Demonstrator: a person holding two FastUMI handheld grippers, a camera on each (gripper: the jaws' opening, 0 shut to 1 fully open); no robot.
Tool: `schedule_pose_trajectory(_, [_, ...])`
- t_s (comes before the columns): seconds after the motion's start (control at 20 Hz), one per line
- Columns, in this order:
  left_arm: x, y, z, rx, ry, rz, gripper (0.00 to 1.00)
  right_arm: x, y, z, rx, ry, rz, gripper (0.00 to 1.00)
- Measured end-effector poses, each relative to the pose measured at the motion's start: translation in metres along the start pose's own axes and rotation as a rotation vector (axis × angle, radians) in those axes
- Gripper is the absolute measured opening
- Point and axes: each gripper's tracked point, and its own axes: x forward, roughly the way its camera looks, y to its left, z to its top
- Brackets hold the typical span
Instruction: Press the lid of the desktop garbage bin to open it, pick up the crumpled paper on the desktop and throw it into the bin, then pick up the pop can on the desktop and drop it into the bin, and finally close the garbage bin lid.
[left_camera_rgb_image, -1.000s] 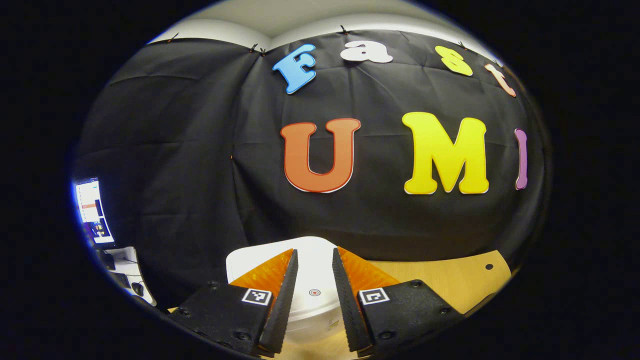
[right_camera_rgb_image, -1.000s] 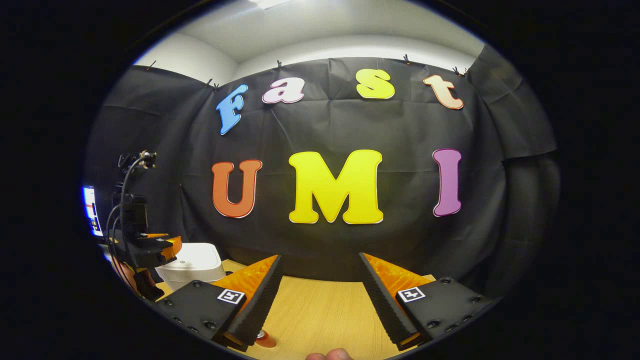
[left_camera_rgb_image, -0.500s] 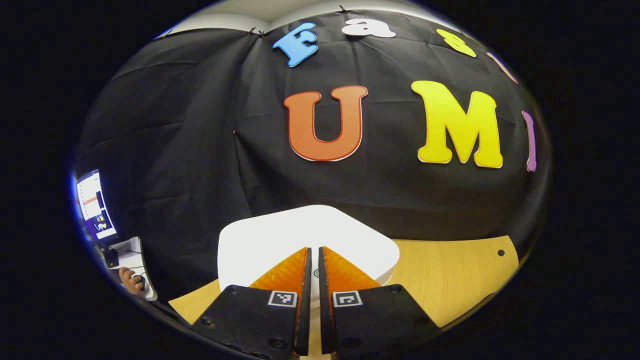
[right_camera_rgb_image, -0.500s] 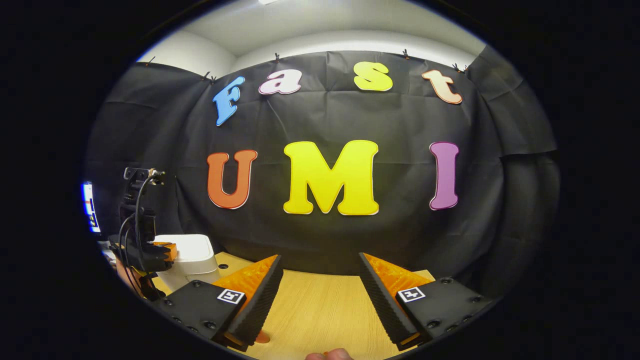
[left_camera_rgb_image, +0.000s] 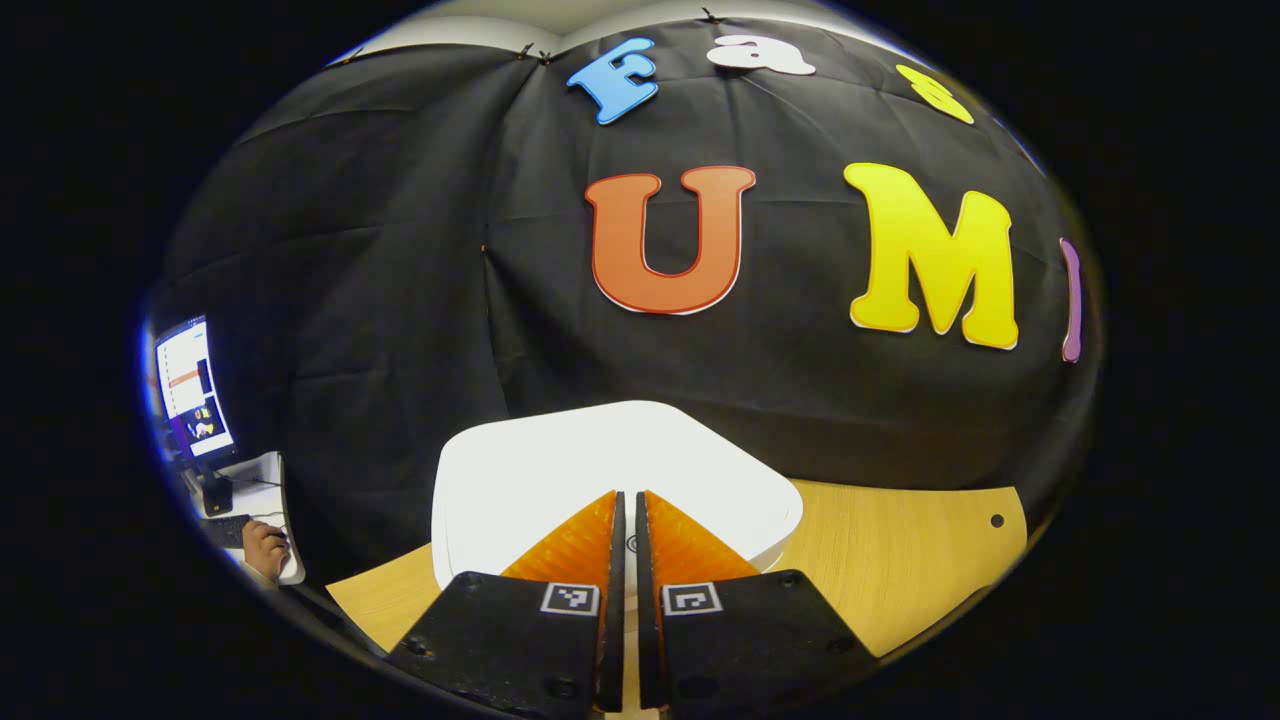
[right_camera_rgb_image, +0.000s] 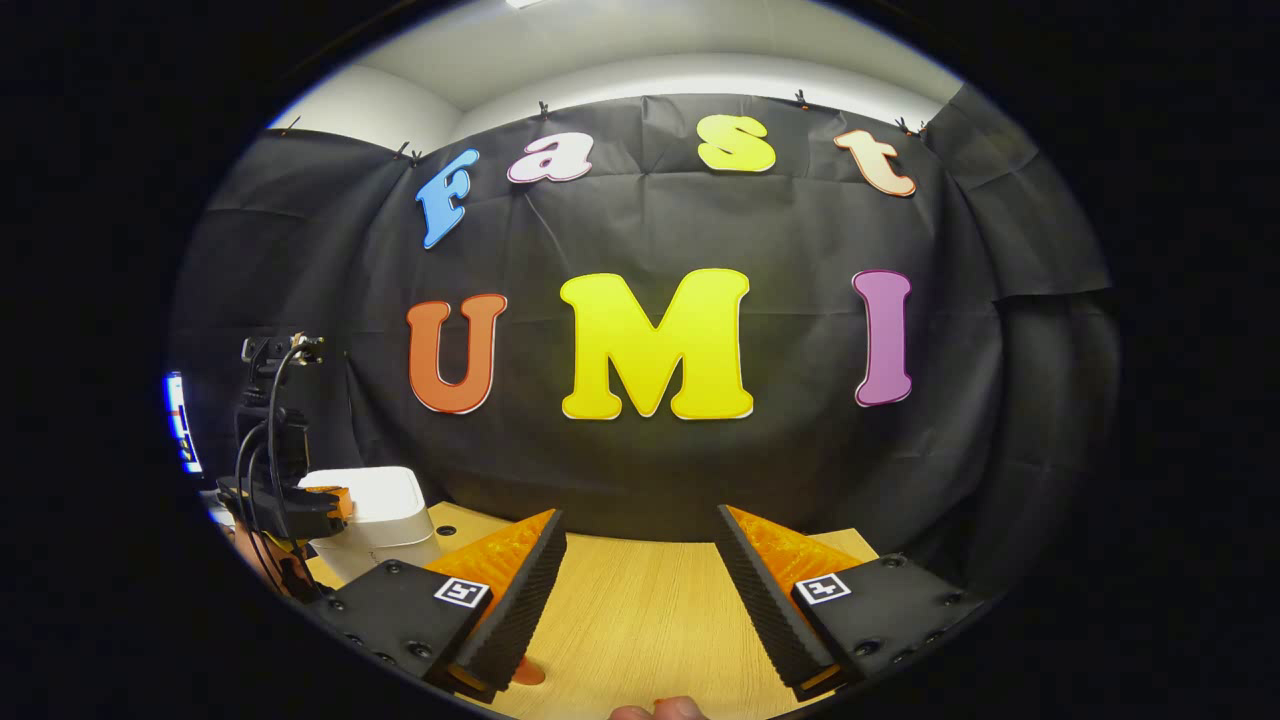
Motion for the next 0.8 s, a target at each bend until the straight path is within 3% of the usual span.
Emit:
schedule_pose_trajectory(0.2, [-0.011,0.001,0.016,-0.055,-0.033,-0.036,0.08,-0.004,-0.003,0.006,0.004,-0.020,-0.012,0.95])
schedule_pose_trajectory(0.4, [-0.023,-0.004,0.064,-0.051,-0.156,-0.066,0.08,-0.010,-0.007,0.014,-0.001,-0.045,-0.027,0.95])
schedule_pose_trajectory(0.55, [-0.026,-0.004,0.080,-0.065,-0.183,-0.069,0.08,-0.013,-0.009,0.016,0.009,-0.050,-0.037,0.95])
schedule_pose_trajectory(0.8, [-0.039,-0.025,0.090,-0.072,-0.225,-0.168,0.10,-0.016,-0.022,0.012,0.010,-0.051,-0.060,0.95])
